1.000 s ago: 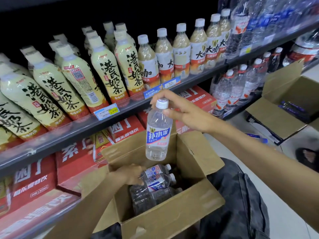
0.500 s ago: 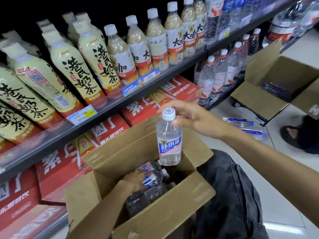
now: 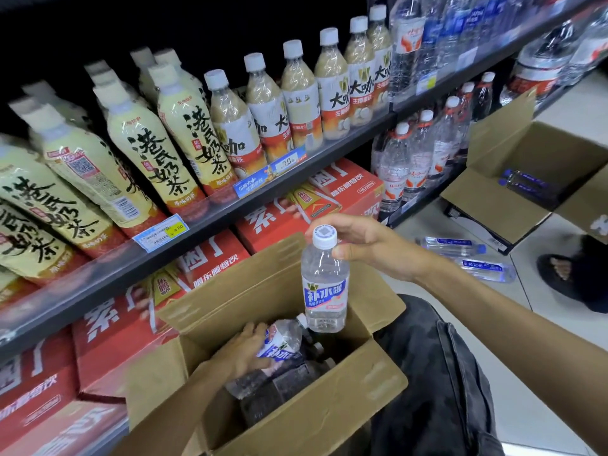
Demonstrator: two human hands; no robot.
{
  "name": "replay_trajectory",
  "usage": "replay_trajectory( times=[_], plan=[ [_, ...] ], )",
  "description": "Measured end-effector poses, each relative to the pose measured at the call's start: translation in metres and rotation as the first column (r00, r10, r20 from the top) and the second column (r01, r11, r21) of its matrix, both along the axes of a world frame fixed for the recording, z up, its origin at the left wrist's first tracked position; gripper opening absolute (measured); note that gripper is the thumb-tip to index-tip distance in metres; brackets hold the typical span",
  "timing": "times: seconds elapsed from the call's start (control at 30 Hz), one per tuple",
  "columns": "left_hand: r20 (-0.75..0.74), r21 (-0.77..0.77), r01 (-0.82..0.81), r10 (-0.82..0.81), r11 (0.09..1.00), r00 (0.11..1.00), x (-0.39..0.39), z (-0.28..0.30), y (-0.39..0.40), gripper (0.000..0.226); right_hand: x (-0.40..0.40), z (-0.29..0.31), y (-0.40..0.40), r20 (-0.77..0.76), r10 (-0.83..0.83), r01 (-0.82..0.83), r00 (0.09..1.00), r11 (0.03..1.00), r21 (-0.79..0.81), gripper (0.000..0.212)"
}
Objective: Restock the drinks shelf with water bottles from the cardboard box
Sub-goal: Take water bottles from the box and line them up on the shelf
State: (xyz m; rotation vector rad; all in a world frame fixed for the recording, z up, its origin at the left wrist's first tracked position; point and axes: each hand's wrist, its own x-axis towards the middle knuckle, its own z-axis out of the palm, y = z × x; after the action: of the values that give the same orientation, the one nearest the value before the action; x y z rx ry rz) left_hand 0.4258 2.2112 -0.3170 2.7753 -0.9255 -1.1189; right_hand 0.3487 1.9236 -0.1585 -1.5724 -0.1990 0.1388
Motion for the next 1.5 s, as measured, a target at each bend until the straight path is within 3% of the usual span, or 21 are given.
replay_trajectory(
  times=[0.13,0.23,0.4,0.57,0.73,0.97,1.1,1.3,1.5],
  plan=[
    [-0.014,-0.163,-0.059,0.058,0.985,0.998,0.005,0.037,0.011,0.052,0.004,-0.001,0.000,-0.086,0.016,-0.006,0.996,0.993,0.115,0.040],
    [0.038,-0.299,-0.106,0.123,0.948,0.992,-0.004,0.066,0.018,0.046,0.008,0.004,0.004,-0.067,0.003,0.007,0.998,0.990,0.138,0.042],
    [0.064,-0.476,-0.139,0.192,0.868,0.979,-0.017,0.119,0.024,0.101,0.016,0.030,0.018,0.032,-0.013,0.007,0.999,0.982,0.189,0.038],
    [0.017,-0.658,-0.196,0.274,0.727,0.961,-0.021,0.179,0.023,0.063,0.031,0.067,0.034,0.123,-0.123,0.074,0.985,0.937,0.342,0.045],
    [-0.029,-0.831,-0.216,0.347,0.513,0.937,-0.022,0.255,0.018,0.056,0.044,0.111,0.045,0.277,-0.230,0.119,0.933,0.923,0.365,0.037],
    [0.207,-0.917,0.036,0.396,0.398,0.895,0.001,0.356,0.022,0.055,0.073,0.203,0.064,0.518,-0.293,0.129,0.803,0.935,0.330,0.036],
    [0.264,-0.947,0.137,0.459,0.291,0.848,0.021,0.406,0.017,0.054,0.084,0.256,0.072,0.539,-0.317,0.127,0.781,0.924,0.360,0.026],
    [0.401,-0.914,0.301,0.497,0.272,0.769,0.041,0.474,0.018,0.054,0.103,0.325,0.080,0.660,-0.312,0.119,0.684,0.940,0.321,0.032],
    [0.459,-0.882,0.433,0.546,0.185,0.701,0.060,0.535,0.010,0.061,0.122,0.391,0.088,0.734,-0.343,0.134,0.586,0.935,0.329,0.029]
  ],
)
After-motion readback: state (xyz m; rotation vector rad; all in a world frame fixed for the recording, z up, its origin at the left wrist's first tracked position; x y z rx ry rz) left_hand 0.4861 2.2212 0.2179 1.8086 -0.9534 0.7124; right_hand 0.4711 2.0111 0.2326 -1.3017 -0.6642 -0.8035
